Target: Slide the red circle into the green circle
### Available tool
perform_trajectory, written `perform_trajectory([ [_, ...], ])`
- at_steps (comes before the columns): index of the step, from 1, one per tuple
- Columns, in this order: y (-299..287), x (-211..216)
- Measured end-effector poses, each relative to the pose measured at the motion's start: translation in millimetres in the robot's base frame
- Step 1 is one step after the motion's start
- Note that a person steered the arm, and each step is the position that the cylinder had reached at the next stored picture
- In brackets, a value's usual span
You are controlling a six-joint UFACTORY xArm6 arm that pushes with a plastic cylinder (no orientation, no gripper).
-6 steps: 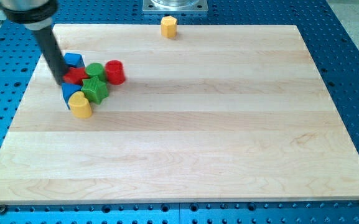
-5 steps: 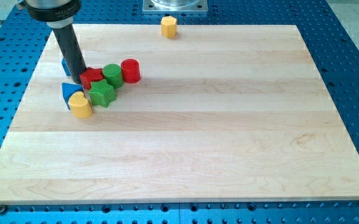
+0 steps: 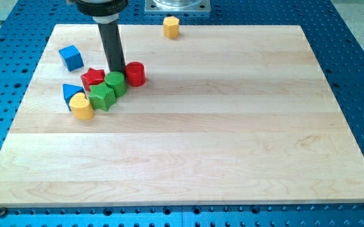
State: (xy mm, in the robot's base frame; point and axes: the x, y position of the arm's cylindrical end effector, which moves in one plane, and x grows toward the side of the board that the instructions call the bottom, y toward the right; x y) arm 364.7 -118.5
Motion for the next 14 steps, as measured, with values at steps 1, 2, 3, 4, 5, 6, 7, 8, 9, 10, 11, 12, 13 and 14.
perform_trajectory([
  [1, 31.9, -22.8],
  [2, 70.2, -38.7],
  [3, 87.6, -26.6],
  [4, 64.2, -1.7],
  [5, 28.6, 22.5],
  [6, 41.3, 30.5],
  [7, 39.1, 47.9],
  [8, 17.8, 58.9],
  [9, 22.0, 81.3],
  [10, 21.9, 122.0],
  [11, -14.1, 157.5],
  [12, -18.6, 133.2],
  [13, -18.6, 108.5],
  [14, -22.4, 83.8],
])
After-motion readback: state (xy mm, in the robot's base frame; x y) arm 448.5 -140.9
